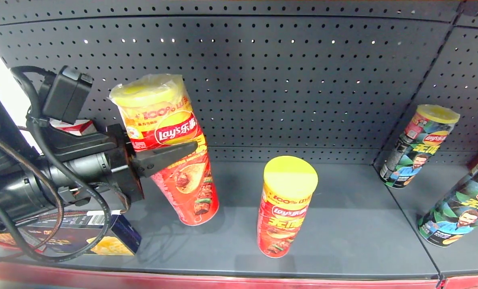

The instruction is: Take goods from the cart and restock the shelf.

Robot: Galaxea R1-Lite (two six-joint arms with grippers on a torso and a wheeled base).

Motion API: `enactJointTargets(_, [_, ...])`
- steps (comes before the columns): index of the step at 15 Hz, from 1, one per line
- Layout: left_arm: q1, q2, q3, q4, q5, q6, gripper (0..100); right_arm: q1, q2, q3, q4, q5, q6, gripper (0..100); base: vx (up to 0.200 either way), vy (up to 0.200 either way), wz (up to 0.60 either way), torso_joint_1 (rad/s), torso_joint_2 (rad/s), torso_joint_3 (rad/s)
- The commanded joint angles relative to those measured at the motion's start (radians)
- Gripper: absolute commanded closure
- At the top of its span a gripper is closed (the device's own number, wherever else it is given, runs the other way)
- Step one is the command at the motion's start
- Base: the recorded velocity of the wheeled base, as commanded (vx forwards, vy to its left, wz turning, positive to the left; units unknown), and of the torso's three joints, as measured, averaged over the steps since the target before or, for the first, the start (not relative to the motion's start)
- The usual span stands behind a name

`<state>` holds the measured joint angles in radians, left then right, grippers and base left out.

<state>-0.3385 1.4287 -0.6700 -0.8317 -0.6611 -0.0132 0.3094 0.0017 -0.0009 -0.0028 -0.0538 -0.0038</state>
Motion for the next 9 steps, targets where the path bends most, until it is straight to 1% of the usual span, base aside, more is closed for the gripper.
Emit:
enactJointTargets(1, [-0.011, -0.001, -0.011, 0.005, -0.003, 0.001, 100, 0.001, -0.002, 0.001, 0.000, 0.000, -0.001, 0, 0.000, 0.000, 0.00, 0.000, 0.00, 0.000])
enactJointTargets(2, [-0.025, -0.001, -0.011, 0.014, -0.005, 0.001, 100, 0.001, -0.002, 0.001, 0.000, 0.000, -0.001, 0, 0.000, 0.000, 0.00, 0.000, 0.00, 0.000])
enactJointTargets(4, [-0.017, 0.009, -0.013, 0.016, -0.006, 0.007, 100, 0.001, -0.002, 0.001, 0.000, 0.000, -0.001, 0, 0.000, 0.000, 0.00, 0.000, 0.00, 0.000])
enactJointTargets(6, [-0.022, 0.025, -0.034, 0.016, -0.006, 0.010, 100, 0.001, -0.002, 0.001, -0.002, 0.000, -0.001, 0, 0.000, 0.000, 0.00, 0.000, 0.00, 0.000])
enactJointTargets(7, [-0.031, 0.047, -0.062, 0.016, -0.006, 0.027, 100, 0.001, -0.002, 0.001, 0.000, 0.000, -0.001, 0, 0.000, 0.000, 0.00, 0.000, 0.00, 0.000])
enactJointTargets(9, [-0.036, 0.067, -0.095, 0.017, -0.009, 0.081, 100, 0.001, -0.002, 0.001, 0.000, 0.000, -0.001, 0, 0.000, 0.000, 0.00, 0.000, 0.00, 0.000])
